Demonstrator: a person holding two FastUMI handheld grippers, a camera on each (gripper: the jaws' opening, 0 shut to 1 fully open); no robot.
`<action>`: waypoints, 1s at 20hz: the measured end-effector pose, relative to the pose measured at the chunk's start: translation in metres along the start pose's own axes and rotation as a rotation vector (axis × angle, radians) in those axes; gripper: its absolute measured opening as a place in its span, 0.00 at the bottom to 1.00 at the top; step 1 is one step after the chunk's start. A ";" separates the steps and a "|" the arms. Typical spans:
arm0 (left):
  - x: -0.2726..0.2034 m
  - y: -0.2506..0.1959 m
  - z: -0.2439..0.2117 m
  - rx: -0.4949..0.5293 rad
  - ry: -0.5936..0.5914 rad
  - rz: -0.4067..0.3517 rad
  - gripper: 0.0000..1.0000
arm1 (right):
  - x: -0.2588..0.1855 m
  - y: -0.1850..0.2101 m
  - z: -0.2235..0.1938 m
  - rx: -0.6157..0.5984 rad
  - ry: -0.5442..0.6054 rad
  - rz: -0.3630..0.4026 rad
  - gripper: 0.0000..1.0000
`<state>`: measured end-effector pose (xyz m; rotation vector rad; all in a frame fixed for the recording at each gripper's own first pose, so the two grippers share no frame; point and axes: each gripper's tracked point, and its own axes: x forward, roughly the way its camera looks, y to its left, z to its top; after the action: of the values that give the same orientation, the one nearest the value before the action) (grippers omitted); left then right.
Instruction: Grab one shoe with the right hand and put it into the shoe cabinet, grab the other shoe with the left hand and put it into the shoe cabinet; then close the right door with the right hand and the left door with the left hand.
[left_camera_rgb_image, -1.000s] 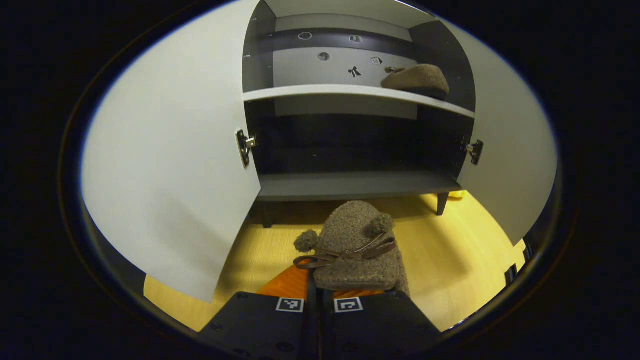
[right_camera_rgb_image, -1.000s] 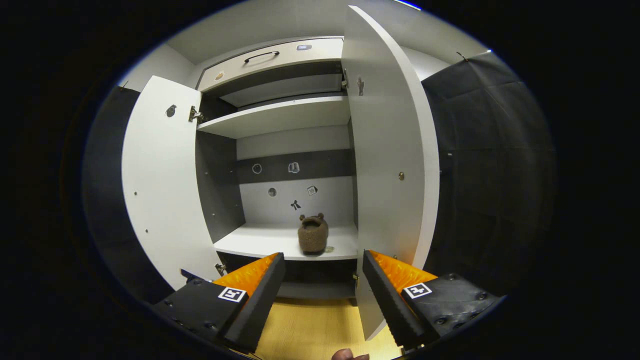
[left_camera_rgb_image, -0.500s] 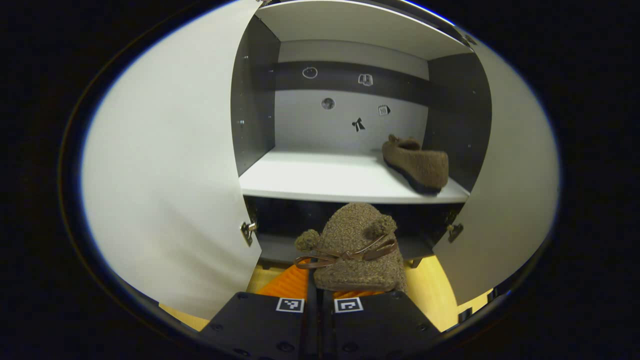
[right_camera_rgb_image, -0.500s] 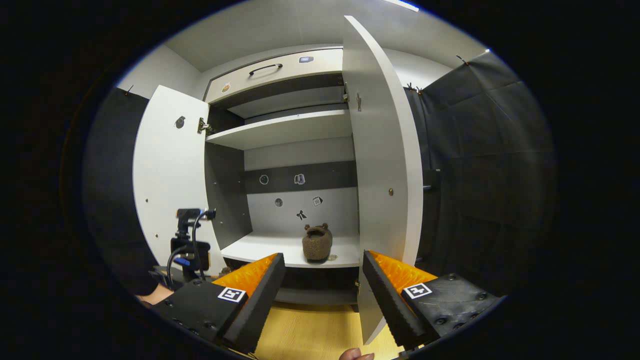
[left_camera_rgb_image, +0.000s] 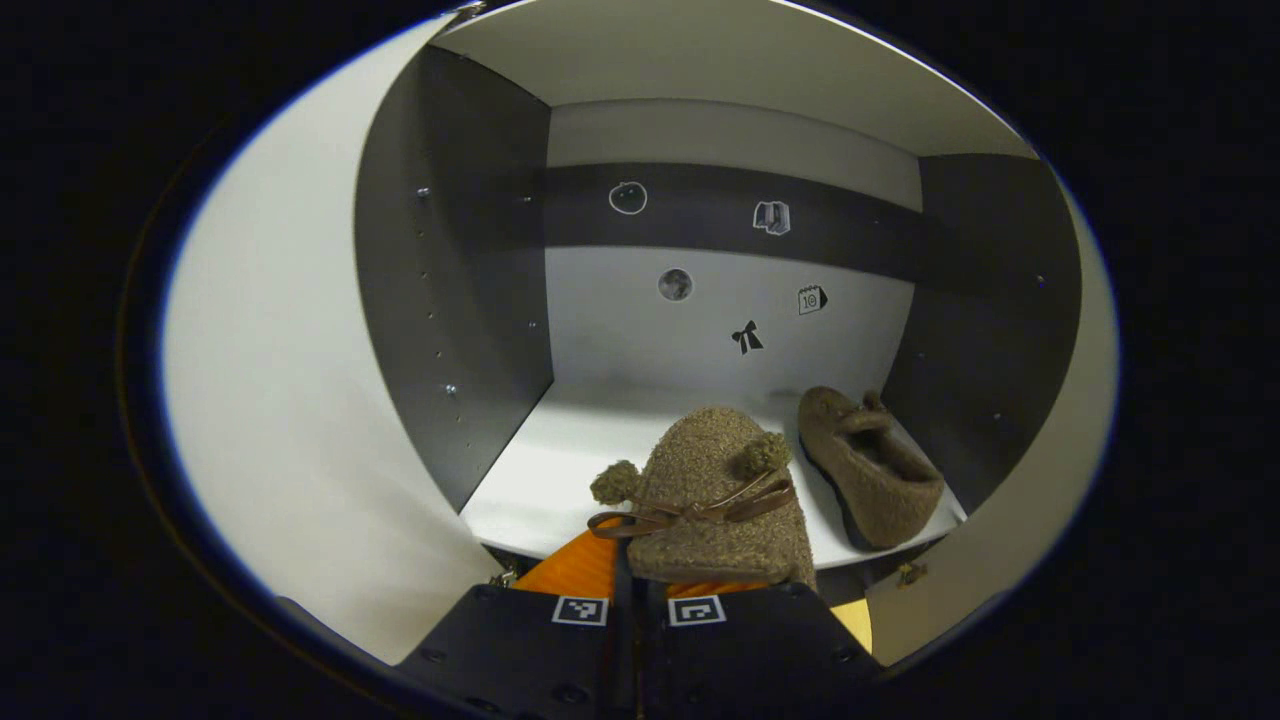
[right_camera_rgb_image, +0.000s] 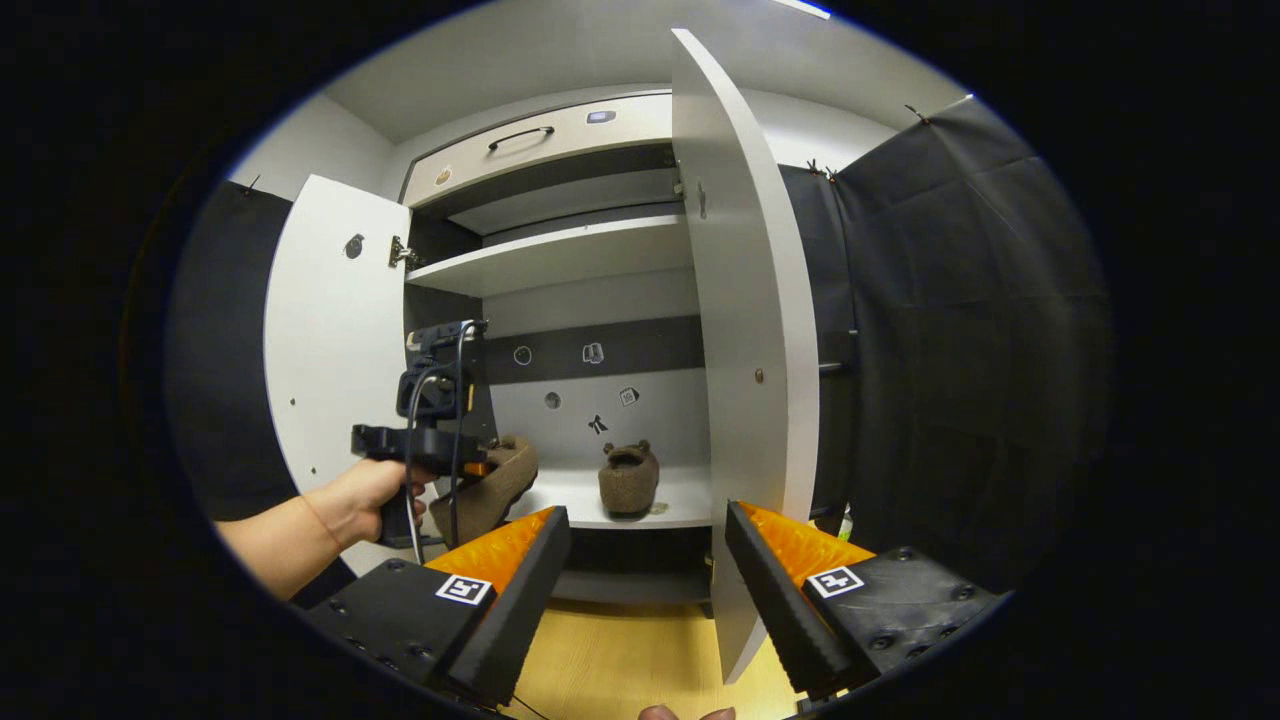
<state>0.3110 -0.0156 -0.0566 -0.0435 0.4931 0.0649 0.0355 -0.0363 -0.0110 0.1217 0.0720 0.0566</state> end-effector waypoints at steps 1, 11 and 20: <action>0.011 0.001 0.006 0.006 0.012 0.010 0.07 | 0.001 0.000 0.001 -0.006 0.005 0.000 0.98; 0.126 0.001 0.024 0.053 0.105 0.073 0.07 | 0.009 0.012 -0.004 -0.053 -0.004 0.014 0.98; 0.151 -0.004 0.019 0.110 0.144 0.087 0.13 | 0.016 0.002 -0.002 -0.052 0.011 0.010 0.98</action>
<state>0.4528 -0.0110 -0.1115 0.0812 0.6414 0.1207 0.0508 -0.0335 -0.0139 0.0697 0.0806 0.0696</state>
